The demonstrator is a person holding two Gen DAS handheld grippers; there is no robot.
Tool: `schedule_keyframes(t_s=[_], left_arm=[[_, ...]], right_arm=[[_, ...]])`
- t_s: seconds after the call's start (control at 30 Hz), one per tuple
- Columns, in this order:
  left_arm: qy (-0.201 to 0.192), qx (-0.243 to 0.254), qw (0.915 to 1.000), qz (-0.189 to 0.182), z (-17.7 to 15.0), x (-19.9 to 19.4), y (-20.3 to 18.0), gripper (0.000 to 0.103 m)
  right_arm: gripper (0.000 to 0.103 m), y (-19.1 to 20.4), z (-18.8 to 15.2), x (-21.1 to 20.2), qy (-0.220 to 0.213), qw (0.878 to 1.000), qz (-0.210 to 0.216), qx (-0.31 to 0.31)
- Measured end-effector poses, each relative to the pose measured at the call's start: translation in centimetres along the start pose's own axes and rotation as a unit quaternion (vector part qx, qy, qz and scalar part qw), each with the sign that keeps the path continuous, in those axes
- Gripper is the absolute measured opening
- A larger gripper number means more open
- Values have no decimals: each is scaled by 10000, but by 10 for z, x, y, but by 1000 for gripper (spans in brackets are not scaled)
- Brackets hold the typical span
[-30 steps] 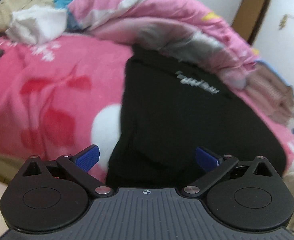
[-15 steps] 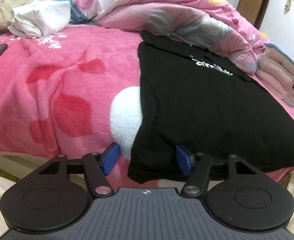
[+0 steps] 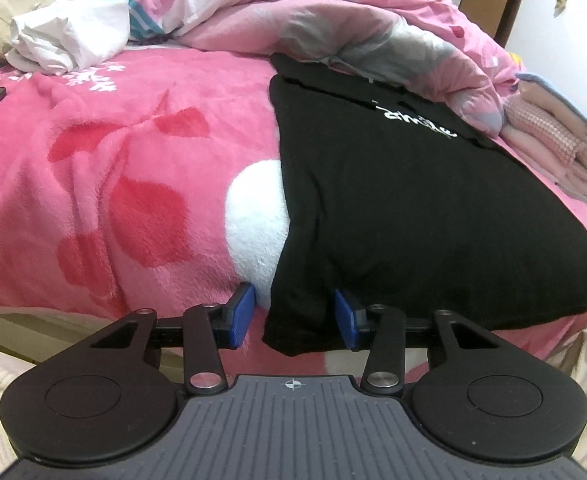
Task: Fold clothes
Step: 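Lower both open grippers onto the hem of the black shirt, then close both grippers on the shirt hem and pull it taut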
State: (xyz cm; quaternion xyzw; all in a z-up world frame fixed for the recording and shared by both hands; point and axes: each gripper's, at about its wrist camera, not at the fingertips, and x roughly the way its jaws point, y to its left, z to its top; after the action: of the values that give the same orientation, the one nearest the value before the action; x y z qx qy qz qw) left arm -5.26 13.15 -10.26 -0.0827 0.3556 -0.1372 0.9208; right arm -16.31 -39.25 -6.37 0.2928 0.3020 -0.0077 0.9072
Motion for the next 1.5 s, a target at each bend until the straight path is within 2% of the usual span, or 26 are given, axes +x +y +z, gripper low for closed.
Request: schedule_keyframes(t_s=[0.13, 0.23, 0.33, 0.73, 0.8, 0.87, 0.97, 1.07, 1.13, 1.23, 1.37, 1.5], left_arm=[[18, 13, 10000, -14, -2, 3, 0, 44], [-4, 0, 10000, -30, -2, 4, 1, 44], [-38, -20, 10000, -50, -3, 4, 2, 44], [-68, -54, 9998, -153, -7, 6, 4, 44], [-25, -16, 9999, -152, -8, 7, 3, 44], [13, 32, 9999, -147, -9, 8, 1, 43], [52, 68, 9999, -140, -10, 9, 0, 41], [64, 70, 9998, -146, -11, 9, -1, 35], [68, 56, 9998, -150, -12, 8, -1, 21], [97, 6, 9998, -192, -12, 7, -2, 8], [230, -379, 9981, -432, -5, -4, 6, 4], [209, -609, 9946, -817, 7, -34, 14, 3]], right_arm=[[40, 4, 4, -7, -371, 9992, 143, -60], [40, 4, 11, -1, -368, 9992, 107, -91], [40, -4, 14, 11, -96, 9999, 111, 40], [39, 3, -5, 19, 690, 9969, -9, -369], [35, 3, -8, 20, 774, 9964, -39, -349], [26, 2, -10, 22, 858, 9958, -86, -323], [20, 3, -13, 23, 909, 9951, -150, -350], [13, 4, -15, 22, 938, 9945, -194, -413], [11, 6, -17, 22, 938, 9942, -226, -470], [7, 11, -19, 21, 884, 9939, -304, -578], [4, 19, -20, 11, 692, 9950, -382, -610], [4, 24, -16, -19, 305, 9982, -186, -478]])
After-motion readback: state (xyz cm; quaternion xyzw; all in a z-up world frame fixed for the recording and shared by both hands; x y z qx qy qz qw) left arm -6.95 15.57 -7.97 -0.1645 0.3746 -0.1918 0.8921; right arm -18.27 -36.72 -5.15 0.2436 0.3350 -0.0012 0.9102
